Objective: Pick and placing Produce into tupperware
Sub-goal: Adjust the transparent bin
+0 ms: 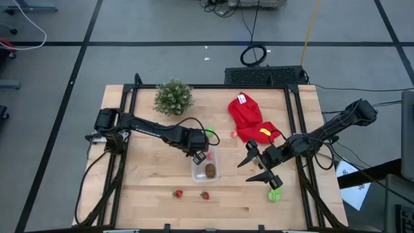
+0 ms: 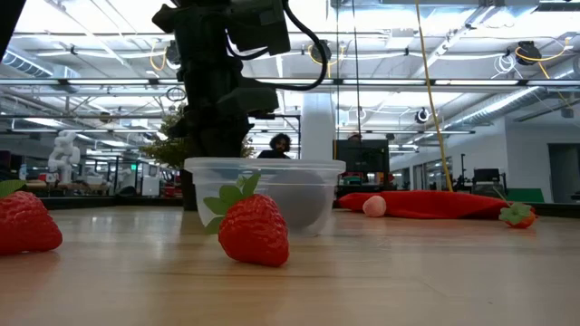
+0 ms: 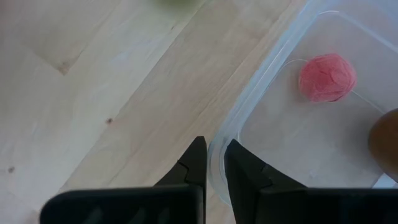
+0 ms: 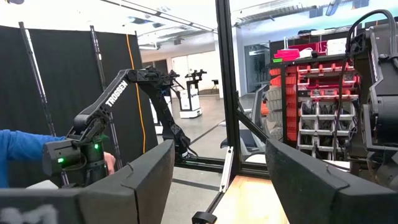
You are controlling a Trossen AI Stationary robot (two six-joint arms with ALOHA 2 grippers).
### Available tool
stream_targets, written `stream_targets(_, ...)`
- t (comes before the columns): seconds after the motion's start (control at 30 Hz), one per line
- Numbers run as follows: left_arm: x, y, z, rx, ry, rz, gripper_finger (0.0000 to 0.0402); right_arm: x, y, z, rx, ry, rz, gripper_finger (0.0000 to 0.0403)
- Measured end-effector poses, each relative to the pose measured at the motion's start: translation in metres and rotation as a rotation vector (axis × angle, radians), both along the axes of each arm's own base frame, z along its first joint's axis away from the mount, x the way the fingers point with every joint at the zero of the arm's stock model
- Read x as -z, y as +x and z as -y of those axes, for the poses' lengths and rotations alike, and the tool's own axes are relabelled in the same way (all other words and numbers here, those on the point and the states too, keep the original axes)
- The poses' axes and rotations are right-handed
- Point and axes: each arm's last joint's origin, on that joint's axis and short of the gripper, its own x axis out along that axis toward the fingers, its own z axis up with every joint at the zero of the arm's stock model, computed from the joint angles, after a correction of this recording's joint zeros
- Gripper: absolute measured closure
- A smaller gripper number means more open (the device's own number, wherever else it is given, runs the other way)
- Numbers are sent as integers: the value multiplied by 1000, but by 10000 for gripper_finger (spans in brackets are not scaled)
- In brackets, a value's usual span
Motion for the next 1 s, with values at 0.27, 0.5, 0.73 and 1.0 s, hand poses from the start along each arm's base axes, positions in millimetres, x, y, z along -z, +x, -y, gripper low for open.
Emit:
stream_targets(0.27, 0, 0, -4, 28, 5, -6, 371, 0, 0, 0, 0, 2, 4, 161)
stream_targets(0.5, 0, 0, -6, 15, 4, -6, 367, 0, 0, 0, 0, 2, 4, 161)
stream_targets(0.73, -1, 1, -6, 11, 4, -3, 331, 0, 0, 0, 1, 2, 4, 161)
stream_targets(1.0, -1, 1, -6, 7, 6, -2, 297, -1, 0, 0, 0, 2, 4, 161)
